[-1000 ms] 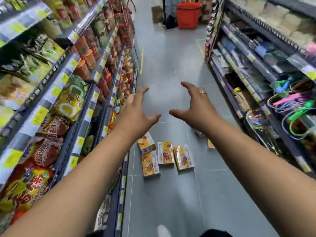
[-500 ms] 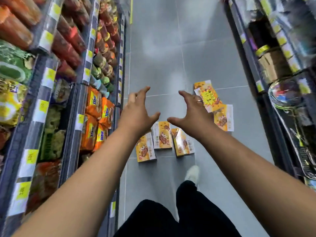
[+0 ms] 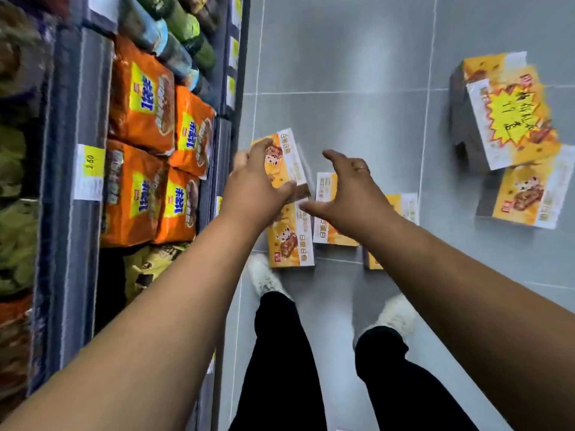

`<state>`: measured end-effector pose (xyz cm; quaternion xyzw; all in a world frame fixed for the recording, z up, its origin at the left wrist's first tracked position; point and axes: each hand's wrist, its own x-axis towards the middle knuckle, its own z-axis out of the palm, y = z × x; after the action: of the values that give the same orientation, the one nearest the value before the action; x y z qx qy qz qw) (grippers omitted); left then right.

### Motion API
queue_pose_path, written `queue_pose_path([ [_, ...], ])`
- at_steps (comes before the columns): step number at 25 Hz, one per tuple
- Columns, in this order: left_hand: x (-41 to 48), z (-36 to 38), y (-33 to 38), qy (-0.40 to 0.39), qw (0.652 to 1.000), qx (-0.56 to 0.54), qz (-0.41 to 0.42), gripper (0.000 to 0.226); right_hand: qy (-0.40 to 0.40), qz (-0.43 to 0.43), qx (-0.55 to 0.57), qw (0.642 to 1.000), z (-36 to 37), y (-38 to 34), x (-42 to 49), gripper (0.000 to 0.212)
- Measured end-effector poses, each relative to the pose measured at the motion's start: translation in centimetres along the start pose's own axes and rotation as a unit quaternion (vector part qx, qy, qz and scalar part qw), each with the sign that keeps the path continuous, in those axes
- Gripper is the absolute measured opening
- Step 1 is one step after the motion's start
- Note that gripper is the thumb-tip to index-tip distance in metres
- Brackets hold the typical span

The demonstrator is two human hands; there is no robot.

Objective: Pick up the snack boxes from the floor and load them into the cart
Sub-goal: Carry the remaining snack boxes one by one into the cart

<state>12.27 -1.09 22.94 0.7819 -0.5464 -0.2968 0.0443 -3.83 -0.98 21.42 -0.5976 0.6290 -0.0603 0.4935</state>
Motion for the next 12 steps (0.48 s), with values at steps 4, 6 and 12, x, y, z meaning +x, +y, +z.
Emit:
queue_pose_path([
  [4, 7.1, 6.5, -8.1, -0.037, 0.997, -0.026, -0.058, 0.076, -0.009, 0.039, 0.008, 0.999, 8.3, 3.6, 8.9, 0.094],
  [6, 9.7, 9.4, -11.2, -0.062, 0.996, -0.026, -0.059, 0.077, -0.008, 0.064, -0.002, 0.998, 11.9, 5.7, 12.2, 0.094],
  [12, 17.4, 16.3, -19.7, -0.099, 0.99, -0.029, -0.098, 0.081, 0.014, 0.106, -0.007, 0.994, 21.1, 10.5, 20.5, 0.101],
])
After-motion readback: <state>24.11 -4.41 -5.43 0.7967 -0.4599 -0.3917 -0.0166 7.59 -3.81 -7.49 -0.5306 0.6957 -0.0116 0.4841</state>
